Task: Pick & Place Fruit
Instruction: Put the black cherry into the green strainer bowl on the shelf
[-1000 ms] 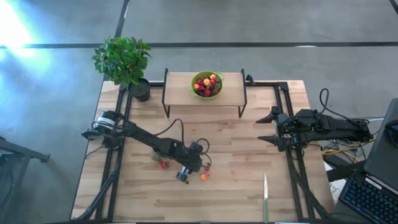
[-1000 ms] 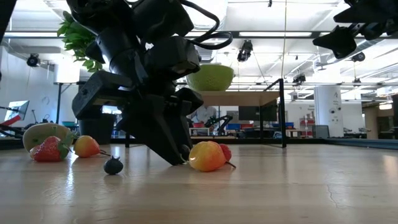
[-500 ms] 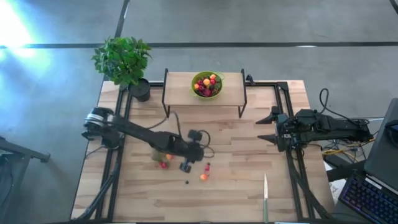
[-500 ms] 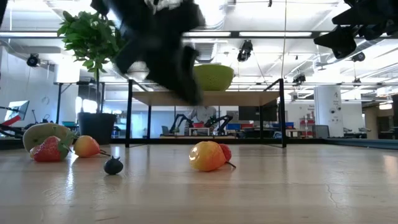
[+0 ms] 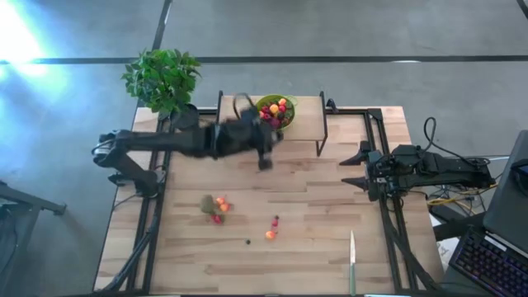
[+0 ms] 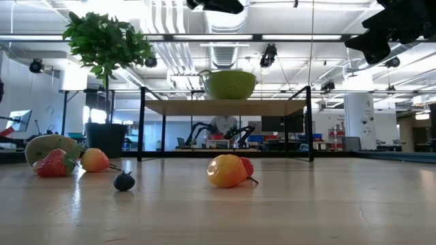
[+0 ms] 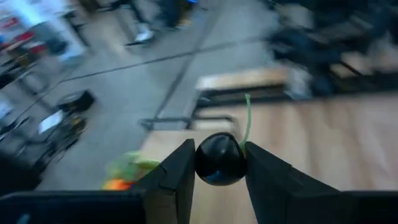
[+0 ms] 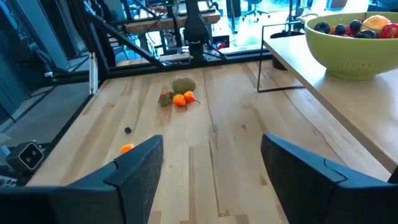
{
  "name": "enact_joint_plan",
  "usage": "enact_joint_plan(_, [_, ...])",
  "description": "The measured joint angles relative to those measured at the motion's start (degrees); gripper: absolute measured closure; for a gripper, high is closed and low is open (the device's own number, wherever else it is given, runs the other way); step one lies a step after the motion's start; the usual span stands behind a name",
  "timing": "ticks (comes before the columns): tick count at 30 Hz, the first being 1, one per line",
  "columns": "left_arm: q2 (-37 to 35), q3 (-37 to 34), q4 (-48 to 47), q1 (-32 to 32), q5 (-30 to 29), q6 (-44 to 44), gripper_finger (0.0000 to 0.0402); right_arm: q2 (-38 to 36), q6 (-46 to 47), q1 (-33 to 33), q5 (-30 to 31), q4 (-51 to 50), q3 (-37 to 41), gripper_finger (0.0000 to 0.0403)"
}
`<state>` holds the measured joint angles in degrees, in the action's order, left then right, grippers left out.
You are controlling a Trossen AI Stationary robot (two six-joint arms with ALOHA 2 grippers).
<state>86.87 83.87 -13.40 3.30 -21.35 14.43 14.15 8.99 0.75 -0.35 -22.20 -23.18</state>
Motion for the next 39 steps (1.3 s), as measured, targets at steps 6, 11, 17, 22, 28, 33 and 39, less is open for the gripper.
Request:
enact_joint_plan(6, [0.9,2.1,-0.1,9.2,0.1,-5.5,0.0265,0.1,0.0,0.0,0.0,0.0,0.0,0.0155])
enact_joint_plan(11, [2.4,0.8,-0.8,14.3,1.0,-8.7,0.0281,0.1,0.0,0.0,0.0,0.0,0.0,0.0169])
enact_joint_plan(17, [4.3,-1.9,-1.0,16.3,2.1,-9.1,0.0267,0.0,0.0,0.0,0.0,0.0,0.0,0.0181])
enact_joint_plan(22, [5.3,-3.0,-0.7,17.2,2.1,-9.0,0.0269,0.0,0.0,0.0,0.0,0.0,0.0,0.0188])
enact_joint_plan(28, [5.2,-4.2,-0.6,18.5,2.1,-9.0,0.028,0.0,0.0,0.0,0.0,0.0,0.0,0.0194])
enact_joint_plan(33, [5.2,-4.5,-1.8,19.2,1.8,-9.6,0.0262,0.0,0.0,0.0,0.0,0.0,0.0,0.0198])
enact_joint_plan(39, [5.2,-4.5,-2.3,19.2,2.0,-9.8,0.0267,0.0,0.0,0.0,0.0,0.0,0.0,0.0196])
